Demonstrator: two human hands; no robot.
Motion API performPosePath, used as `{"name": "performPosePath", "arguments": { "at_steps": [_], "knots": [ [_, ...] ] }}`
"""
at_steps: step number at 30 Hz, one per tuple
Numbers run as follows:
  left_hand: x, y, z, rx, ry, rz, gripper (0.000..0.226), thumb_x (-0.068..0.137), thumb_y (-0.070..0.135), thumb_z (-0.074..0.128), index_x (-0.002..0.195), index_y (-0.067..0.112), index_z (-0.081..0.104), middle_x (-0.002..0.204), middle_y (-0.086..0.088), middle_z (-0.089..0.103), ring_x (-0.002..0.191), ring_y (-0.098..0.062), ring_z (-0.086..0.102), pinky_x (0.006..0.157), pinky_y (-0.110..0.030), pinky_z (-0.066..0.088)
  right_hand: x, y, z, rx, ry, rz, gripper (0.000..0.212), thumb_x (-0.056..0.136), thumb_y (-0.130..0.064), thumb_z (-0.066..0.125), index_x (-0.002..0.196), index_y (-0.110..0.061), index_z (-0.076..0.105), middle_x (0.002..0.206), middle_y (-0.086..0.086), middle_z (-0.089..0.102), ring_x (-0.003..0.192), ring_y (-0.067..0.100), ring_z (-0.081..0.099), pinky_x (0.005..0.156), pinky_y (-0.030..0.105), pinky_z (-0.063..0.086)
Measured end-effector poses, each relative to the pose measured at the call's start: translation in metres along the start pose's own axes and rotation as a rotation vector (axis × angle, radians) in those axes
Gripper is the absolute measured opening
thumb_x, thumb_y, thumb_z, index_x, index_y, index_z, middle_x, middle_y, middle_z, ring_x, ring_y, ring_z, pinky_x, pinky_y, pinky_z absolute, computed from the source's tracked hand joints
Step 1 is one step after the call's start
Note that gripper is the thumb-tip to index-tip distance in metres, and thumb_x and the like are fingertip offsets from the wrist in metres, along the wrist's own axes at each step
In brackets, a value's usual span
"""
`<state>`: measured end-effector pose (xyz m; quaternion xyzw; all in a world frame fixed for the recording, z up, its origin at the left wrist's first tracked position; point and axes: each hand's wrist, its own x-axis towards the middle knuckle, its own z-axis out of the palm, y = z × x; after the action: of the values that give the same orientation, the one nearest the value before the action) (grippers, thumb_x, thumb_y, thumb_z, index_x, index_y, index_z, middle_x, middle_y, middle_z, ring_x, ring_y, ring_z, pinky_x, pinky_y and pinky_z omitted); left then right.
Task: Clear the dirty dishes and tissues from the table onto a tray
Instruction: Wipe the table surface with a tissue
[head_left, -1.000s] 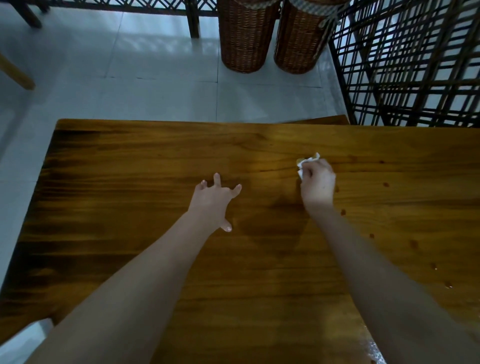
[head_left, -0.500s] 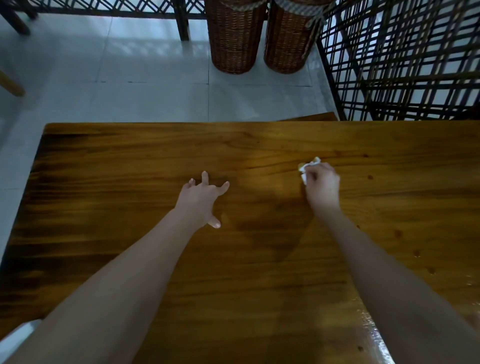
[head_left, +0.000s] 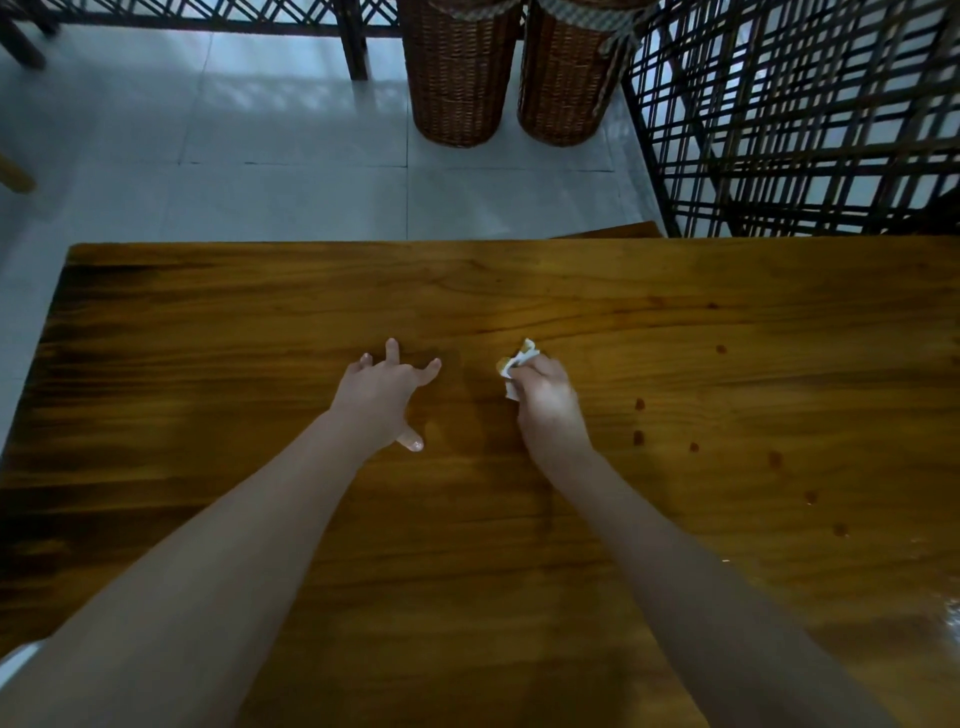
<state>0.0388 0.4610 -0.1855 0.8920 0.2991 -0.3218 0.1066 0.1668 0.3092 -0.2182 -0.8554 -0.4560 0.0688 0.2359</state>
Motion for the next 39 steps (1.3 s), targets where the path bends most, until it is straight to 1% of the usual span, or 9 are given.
{"name": "performPosePath", "arguments": {
  "at_steps": [4,9,11,14,21,27,32,35,39],
  "knots": [
    [0.002,0.000,0.000,0.005,-0.011,-0.009,0.113,0.069,0.043,0.080,0.149,0.043,0.001,0.158,-0.019,-0.004,0.142,-0.045,0.015,0.115,-0.050,0.021,0.006,0.016,-0.009,0.012,-0.044,-0.035,0.018,0.085,0.009,0.051,0.090,0.003,0.067,0.097,0.016,0.062,0.092,0.029,0.055,0.073,0.031,0.044],
    [0.004,-0.001,0.003,0.006,-0.009,-0.024,0.115,0.067,0.043,0.081,0.149,0.045,0.001,0.158,-0.018,-0.003,0.142,-0.045,0.016,0.114,-0.050,0.022,0.012,0.062,-0.044,-0.009,0.082,0.194,0.019,0.081,0.014,0.054,0.088,0.008,0.070,0.100,0.024,0.065,0.104,0.036,0.058,0.093,0.029,0.042],
    [0.004,-0.001,0.003,0.023,-0.001,-0.012,0.114,0.067,0.046,0.081,0.149,0.044,0.002,0.158,-0.019,-0.002,0.142,-0.045,0.017,0.114,-0.049,0.024,0.006,0.086,-0.060,-0.021,0.135,0.287,0.017,0.082,0.012,0.053,0.085,0.008,0.070,0.096,0.024,0.065,0.099,0.037,0.059,0.087,0.027,0.041],
    [0.003,-0.001,-0.001,0.052,-0.001,-0.004,0.114,0.067,0.048,0.079,0.150,0.042,0.002,0.158,-0.020,-0.001,0.141,-0.045,0.019,0.113,-0.049,0.025,-0.006,0.095,-0.065,-0.021,0.185,0.403,0.019,0.087,0.010,0.051,0.088,0.006,0.070,0.098,0.020,0.064,0.089,0.027,0.058,0.070,0.008,0.033],
    [-0.005,0.000,-0.001,0.063,0.002,-0.006,0.109,0.074,0.046,0.075,0.149,0.042,-0.003,0.159,-0.018,-0.005,0.143,-0.043,0.013,0.114,-0.052,0.019,-0.040,0.062,-0.044,-0.001,0.101,0.288,0.019,0.088,0.006,0.054,0.098,0.005,0.069,0.106,0.017,0.064,0.100,0.029,0.056,0.081,0.024,0.041],
    [-0.012,0.004,0.006,0.086,0.067,-0.036,0.105,0.079,0.046,0.071,0.149,0.042,-0.007,0.160,-0.013,-0.010,0.146,-0.039,0.005,0.114,-0.055,0.016,-0.088,0.051,-0.044,0.015,0.072,0.087,0.018,0.078,0.012,0.065,0.094,0.006,0.070,0.095,0.017,0.068,0.088,0.031,0.063,0.079,0.026,0.046],
    [-0.035,0.024,0.020,0.166,0.185,0.085,0.107,0.083,0.041,0.069,0.149,0.036,-0.015,0.158,-0.011,-0.018,0.146,-0.037,-0.001,0.114,-0.055,0.014,-0.098,0.058,-0.059,0.165,0.076,0.137,0.030,0.080,0.007,0.067,0.109,0.002,0.066,0.107,0.012,0.064,0.100,0.025,0.060,0.087,0.029,0.049],
    [-0.047,0.037,0.027,0.087,0.153,0.123,0.104,0.085,0.042,0.066,0.149,0.036,-0.015,0.158,-0.011,-0.019,0.146,-0.037,-0.001,0.115,-0.055,0.013,-0.095,0.064,-0.065,0.109,0.036,0.160,0.043,0.080,0.001,0.070,0.122,0.000,0.060,0.122,0.012,0.058,0.115,0.024,0.053,0.098,0.025,0.040],
    [-0.060,0.053,0.029,0.013,0.126,0.126,0.103,0.084,0.044,0.066,0.150,0.036,-0.013,0.159,-0.010,-0.017,0.146,-0.036,-0.002,0.115,-0.054,0.012,-0.090,0.067,-0.065,-0.002,-0.132,0.129,0.044,0.085,-0.006,0.066,0.127,-0.003,0.057,0.131,0.008,0.054,0.122,0.023,0.046,0.100,0.026,0.036]
  ]
}}
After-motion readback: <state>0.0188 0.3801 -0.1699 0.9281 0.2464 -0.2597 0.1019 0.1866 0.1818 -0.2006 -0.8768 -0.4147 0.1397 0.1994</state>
